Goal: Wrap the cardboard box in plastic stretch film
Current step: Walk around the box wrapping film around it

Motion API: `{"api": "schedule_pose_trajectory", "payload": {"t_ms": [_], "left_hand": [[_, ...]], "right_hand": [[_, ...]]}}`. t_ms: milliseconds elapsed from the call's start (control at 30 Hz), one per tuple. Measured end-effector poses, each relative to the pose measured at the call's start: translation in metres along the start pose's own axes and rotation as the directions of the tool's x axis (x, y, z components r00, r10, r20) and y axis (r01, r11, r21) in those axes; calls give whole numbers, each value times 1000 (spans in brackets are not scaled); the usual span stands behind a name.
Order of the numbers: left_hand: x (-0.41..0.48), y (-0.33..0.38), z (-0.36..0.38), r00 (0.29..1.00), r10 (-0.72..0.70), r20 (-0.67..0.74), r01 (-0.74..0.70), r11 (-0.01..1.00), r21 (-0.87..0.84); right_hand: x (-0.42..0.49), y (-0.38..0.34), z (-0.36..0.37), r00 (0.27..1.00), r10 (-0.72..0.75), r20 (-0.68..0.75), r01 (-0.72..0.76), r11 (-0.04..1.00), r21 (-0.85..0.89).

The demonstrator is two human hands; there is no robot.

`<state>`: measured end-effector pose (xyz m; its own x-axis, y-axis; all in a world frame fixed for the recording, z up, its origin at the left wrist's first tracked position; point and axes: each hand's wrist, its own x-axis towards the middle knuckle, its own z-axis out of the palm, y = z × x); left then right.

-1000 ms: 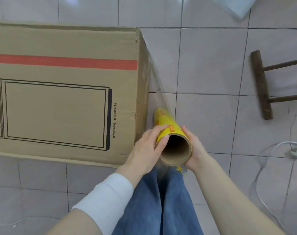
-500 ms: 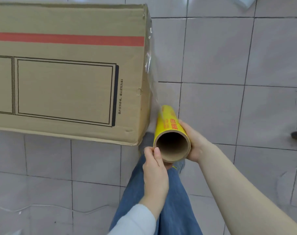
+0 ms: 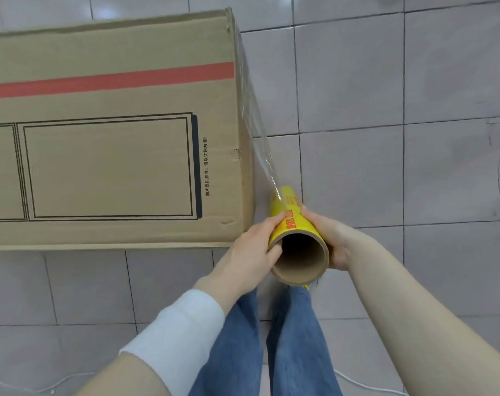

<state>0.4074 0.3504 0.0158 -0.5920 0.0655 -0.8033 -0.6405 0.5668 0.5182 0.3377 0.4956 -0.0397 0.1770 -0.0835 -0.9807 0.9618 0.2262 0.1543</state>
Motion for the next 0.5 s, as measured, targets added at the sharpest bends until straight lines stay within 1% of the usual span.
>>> {"api": "schedule_pose_trajectory", "payload": {"t_ms": [67,167,200,267,333,400,433,500], "left_hand": [[-12,-4,6,999,-20,-33,18,998,-64],[-31,-12,19,984,-117,-136,80,965,-249],[-39,-15,25,975,-168,-146,116,943,-312],[-51,-22,37,962,-235,-139,159,896,-415],[-62,-27,42,964,-247,-97,182,881,-436],[-67,-33,41,966,-254,-53,211,887,-410],[-67,-37,39,970,-242,-36,207,890,-407],[-64,-42,30,984,-178,-31,145,879,-454]], "right_hand": [[2,6,4,1000,-8,0,8,1000,5],[10,20,9,999,-50,0,50,993,109],[11,25,13,997,-71,13,68,985,156],[15,37,19,995,-102,9,98,976,194],[16,45,24,997,-79,3,77,986,146],[15,52,23,999,-18,45,14,998,68],[15,56,23,998,19,59,-21,999,26],[18,63,26,997,48,61,-47,999,-22]]}}
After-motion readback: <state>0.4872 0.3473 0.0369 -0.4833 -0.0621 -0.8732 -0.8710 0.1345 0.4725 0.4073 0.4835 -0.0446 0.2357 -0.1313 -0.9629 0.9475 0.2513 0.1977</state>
